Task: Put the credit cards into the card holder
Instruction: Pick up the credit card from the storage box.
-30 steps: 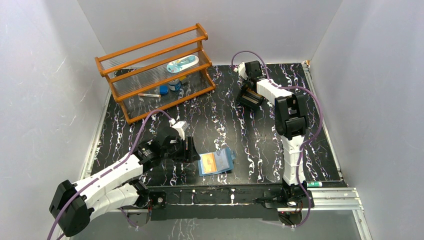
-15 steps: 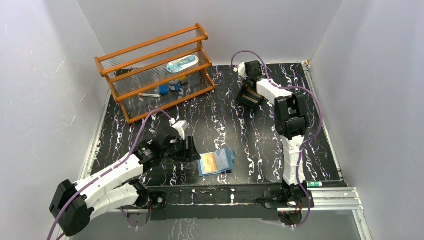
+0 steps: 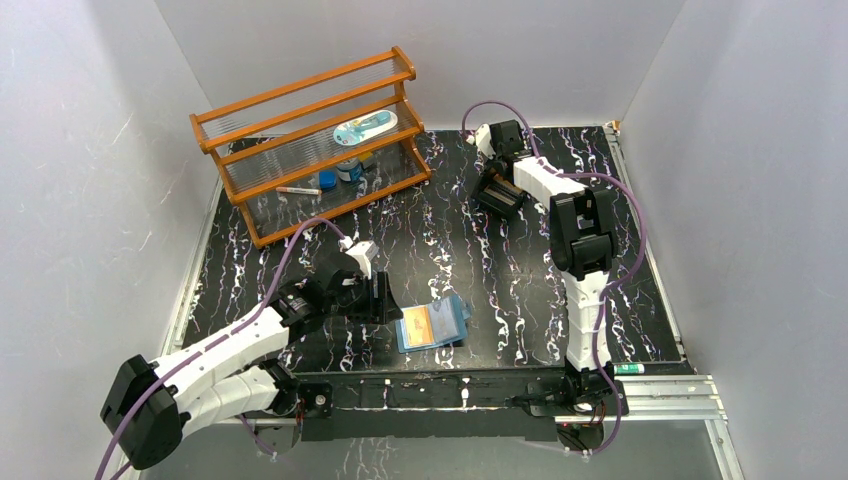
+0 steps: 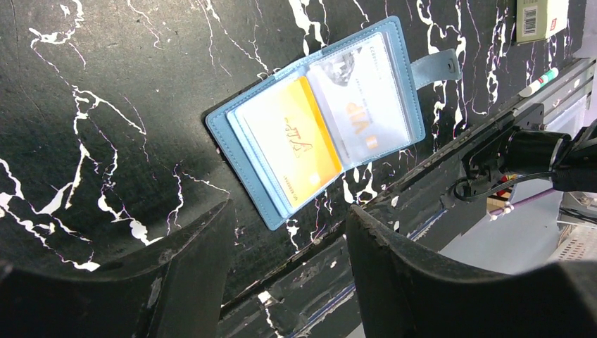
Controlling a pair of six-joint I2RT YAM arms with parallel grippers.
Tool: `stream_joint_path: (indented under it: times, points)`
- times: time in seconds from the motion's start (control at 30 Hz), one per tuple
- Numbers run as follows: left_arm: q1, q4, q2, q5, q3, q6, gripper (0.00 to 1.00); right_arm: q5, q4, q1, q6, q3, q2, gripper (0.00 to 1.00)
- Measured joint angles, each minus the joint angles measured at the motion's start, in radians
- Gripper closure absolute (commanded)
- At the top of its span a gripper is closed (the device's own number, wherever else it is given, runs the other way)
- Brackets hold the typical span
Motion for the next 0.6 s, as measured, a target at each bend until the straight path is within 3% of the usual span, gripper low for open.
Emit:
stream_joint_path:
  times: [0.2, 0.6]
  points:
    - [0.0, 0.0, 0.008, 0.001, 0.0, -0.001, 0.43, -0.017, -0.035, 0.0, 0.01, 0.013, -0.006, 0.96]
    - [0.0, 0.002, 0.007, 0.008, 0.0, -0.016, 0.43, -0.045, -0.111, 0.0, 0.045, 0.026, -0.051, 0.96]
